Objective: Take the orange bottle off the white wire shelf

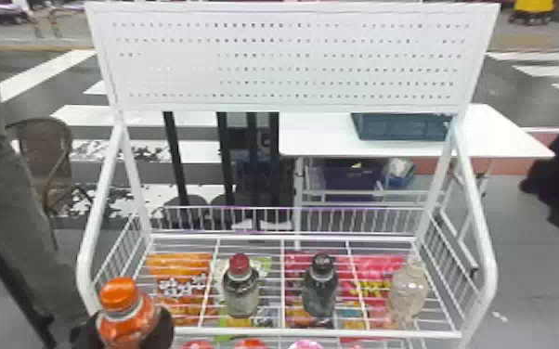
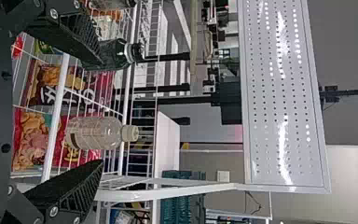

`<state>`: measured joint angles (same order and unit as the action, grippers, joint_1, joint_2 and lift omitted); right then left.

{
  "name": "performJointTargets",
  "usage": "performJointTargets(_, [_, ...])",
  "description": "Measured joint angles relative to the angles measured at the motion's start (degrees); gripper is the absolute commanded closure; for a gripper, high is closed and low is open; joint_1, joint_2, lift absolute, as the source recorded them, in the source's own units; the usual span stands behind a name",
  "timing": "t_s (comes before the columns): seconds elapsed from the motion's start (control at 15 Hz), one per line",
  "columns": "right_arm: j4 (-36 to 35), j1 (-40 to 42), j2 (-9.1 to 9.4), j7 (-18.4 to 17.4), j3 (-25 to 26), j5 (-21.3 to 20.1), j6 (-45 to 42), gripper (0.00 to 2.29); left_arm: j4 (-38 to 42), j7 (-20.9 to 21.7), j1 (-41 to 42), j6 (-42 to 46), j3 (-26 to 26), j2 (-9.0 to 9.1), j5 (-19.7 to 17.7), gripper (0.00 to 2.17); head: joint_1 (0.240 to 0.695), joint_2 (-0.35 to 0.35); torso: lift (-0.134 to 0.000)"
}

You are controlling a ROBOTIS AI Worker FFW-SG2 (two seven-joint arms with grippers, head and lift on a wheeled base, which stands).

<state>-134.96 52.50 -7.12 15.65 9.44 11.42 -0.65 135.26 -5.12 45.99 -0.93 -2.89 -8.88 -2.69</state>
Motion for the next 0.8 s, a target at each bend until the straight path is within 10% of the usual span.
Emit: performJointTargets(0.8, [-0.1,-0.23,-0.09,-0.24,-0.14,1.03,-0.09,0.15,-0.06,-0.29,0.26,0.09,-0.04,0.17,0.25,0.98,0.499,0.0,0.0])
